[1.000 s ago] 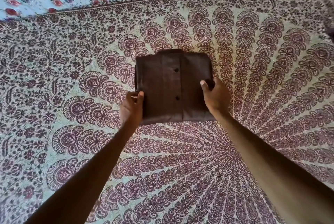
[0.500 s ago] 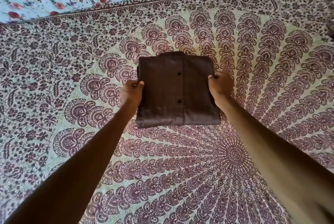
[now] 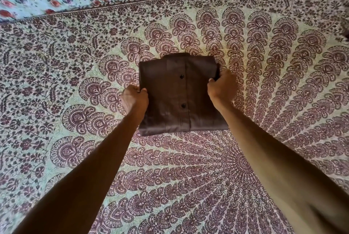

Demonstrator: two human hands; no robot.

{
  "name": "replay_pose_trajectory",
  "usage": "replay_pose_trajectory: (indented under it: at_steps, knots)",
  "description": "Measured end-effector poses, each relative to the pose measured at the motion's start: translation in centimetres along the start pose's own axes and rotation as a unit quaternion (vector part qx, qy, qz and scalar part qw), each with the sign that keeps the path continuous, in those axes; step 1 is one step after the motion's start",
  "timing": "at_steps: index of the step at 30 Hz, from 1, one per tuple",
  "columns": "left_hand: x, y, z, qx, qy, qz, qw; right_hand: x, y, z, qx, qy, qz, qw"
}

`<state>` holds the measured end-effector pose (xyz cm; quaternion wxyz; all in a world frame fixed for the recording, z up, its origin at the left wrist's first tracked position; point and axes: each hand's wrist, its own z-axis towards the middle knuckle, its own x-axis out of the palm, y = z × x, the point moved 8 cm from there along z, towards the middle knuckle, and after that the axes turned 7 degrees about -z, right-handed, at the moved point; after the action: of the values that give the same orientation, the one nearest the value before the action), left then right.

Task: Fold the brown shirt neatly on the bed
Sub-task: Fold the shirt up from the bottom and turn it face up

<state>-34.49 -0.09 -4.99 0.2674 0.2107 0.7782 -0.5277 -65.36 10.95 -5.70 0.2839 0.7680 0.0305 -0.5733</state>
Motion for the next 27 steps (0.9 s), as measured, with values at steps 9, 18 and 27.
replay_pose_trajectory:
  at_steps: [9, 18, 27]
  knots:
    - [2.0, 0.5, 1.0, -0.066, 0.149, 0.026, 0.986, 0.5, -3.8, -0.9, -0.007, 0.242, 0.100, 0.965]
    - [-1.0, 0.2, -4.8, 0.063, 0.107, -0.104, 0.987, -2.3, -3.3, -6.7, -0.073, 0.304, 0.281, 0.908]
    - [-9.0, 10.9, -18.9, 0.069, 0.067, -0.080, 0.992, -3.0, -12.8, -22.2, -0.060, 0.334, 0.250, 0.907]
